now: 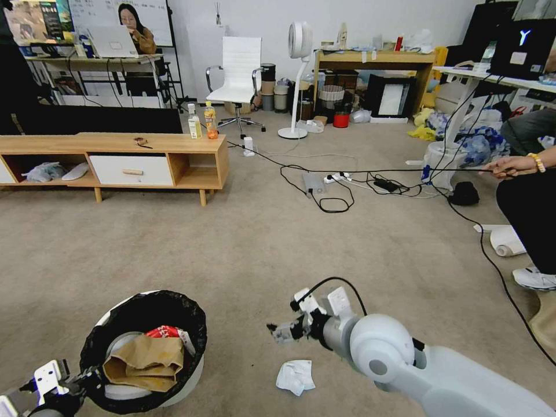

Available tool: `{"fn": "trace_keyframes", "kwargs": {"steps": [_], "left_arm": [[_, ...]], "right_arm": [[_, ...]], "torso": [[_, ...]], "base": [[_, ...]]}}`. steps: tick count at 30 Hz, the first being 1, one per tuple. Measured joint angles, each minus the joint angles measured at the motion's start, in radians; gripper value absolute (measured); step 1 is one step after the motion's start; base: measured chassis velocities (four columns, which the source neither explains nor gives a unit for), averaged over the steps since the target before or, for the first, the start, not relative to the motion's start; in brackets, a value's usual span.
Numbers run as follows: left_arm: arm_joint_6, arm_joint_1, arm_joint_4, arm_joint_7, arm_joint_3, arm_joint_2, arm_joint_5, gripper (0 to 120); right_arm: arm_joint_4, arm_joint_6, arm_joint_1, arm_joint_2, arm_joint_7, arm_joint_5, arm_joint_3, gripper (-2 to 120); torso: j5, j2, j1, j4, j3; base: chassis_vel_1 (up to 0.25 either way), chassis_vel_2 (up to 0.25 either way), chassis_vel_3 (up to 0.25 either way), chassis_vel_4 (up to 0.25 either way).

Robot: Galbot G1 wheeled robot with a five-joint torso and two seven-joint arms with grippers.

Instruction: Pick up the trash bin and place the garbage on the floor into it.

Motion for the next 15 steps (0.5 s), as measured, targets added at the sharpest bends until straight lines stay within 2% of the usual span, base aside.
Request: {"fn": "trace_keyframes", "kwargs": {"steps": [15], "left_arm": [[-0.002, -0.007, 0.018, 0.004, -0.004, -0.003, 0.002, 3]], "right_arm": [[-0.198, 0.001, -0.032, 0.053, -0.026, -0.086, -0.063, 100]], "torso": [[0.0000, 0.000, 0.000, 0.0000, 0.000]], "base": [[0.000, 0.000, 0.000, 0.000]]}}
